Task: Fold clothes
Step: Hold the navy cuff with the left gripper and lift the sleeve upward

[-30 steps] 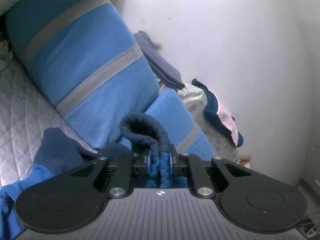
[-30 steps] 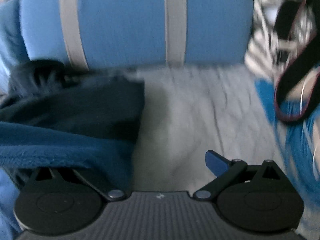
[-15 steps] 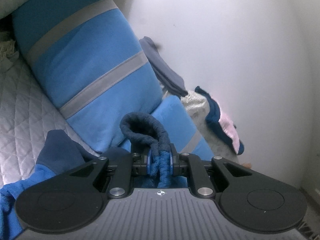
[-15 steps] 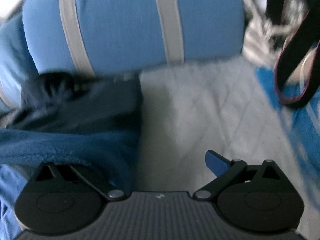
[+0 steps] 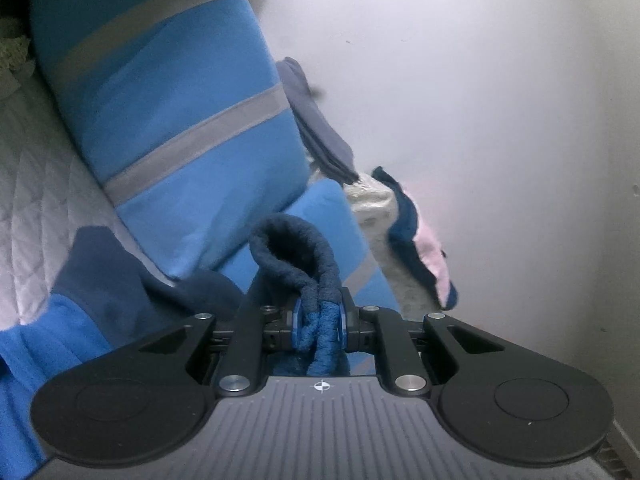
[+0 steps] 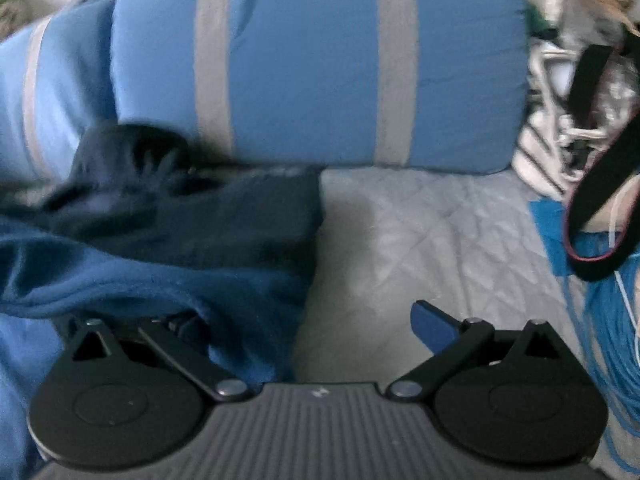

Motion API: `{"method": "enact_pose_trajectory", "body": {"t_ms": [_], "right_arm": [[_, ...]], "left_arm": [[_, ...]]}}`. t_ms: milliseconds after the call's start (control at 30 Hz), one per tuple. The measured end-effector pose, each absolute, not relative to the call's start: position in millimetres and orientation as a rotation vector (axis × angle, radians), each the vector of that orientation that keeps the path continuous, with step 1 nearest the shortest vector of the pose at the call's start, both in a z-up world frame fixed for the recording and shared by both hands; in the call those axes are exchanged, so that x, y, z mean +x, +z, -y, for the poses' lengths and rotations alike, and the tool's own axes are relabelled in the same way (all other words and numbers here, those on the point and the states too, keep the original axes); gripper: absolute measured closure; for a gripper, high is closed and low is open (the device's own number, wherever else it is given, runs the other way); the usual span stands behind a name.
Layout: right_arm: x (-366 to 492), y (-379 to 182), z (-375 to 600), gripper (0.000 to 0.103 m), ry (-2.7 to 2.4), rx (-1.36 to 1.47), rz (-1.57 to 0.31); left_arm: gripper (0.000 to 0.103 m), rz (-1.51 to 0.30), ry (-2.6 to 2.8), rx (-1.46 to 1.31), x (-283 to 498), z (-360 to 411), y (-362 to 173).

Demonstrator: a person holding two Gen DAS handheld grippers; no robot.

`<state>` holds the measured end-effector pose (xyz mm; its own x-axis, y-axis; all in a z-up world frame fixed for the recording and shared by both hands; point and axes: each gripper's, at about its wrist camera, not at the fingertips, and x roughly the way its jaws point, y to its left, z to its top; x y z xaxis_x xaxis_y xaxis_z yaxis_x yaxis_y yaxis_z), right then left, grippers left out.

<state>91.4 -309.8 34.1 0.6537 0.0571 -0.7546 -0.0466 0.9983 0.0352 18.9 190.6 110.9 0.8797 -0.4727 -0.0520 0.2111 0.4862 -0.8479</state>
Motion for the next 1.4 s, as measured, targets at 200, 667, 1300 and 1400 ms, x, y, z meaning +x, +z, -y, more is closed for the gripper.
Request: {"method": "enact_pose_trajectory", "body": {"t_ms": [200, 667, 1300, 1400], "right_arm": [[86.3, 17.9, 282.3, 0.000, 0.162, -0.159, -0.871], [72.5, 39.9, 327.5, 0.000, 0.211, -0.043, -0.691], [62.9, 45.6, 342.3, 0.000, 0.304, -0.042, -0.604], [58.0, 66.4, 360.1, 0.000, 0.288, 0.172, -0.522]], "left_arm": [[0.086, -0.237, -0.434, -0.925, 8.0, -177.9, 130.9], [0.086, -0.202, -0.417, -0.746, 31.3, -73.4, 295.1], [0.086, -0.212, -0.416, -0.695, 42.9, -28.9, 336.7], [0.086, -0.209, -0.416, -0.692, 42.4, -31.8, 337.1]]}}
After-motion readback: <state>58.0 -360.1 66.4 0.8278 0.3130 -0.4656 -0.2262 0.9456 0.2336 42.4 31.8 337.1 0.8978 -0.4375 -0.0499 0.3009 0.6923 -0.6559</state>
